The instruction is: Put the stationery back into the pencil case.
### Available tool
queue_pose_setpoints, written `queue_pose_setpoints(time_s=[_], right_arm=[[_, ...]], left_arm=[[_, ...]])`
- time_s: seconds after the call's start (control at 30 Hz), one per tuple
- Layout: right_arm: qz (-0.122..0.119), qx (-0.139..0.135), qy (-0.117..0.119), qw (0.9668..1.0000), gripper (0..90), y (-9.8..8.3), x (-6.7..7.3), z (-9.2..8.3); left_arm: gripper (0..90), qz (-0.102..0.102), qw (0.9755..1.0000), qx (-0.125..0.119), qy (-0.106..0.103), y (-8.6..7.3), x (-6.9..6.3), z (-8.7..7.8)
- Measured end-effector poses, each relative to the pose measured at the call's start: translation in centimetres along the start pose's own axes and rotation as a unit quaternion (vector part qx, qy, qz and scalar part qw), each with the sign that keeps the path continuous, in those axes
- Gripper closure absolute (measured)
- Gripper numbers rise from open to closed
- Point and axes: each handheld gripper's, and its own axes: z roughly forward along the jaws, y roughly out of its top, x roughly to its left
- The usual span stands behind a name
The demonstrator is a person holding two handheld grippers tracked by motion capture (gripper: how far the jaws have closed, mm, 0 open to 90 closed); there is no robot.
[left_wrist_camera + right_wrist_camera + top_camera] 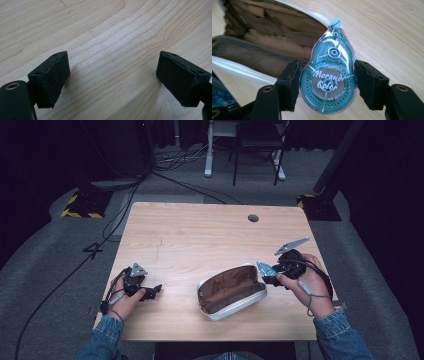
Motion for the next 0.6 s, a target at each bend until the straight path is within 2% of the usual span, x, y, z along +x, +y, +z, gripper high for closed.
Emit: queue_pose_setpoints(time_s=[0.23, 0.6], right_arm=[[-0.028, 0.017, 0.024, 0.9992, 40.0, 1.1, 1.9, 0.5], [-0.077, 0.046, 0.063, 0.9940, 40.0, 2.6, 4.8, 1.9]], left_arm=[[12.1, 0.000, 1.0000, -0.001, 0.001, 0.0, 0.0, 0.0], [12.1, 0.000, 1.0000, 0.000, 0.001, 0.0, 0.0, 0.0]])
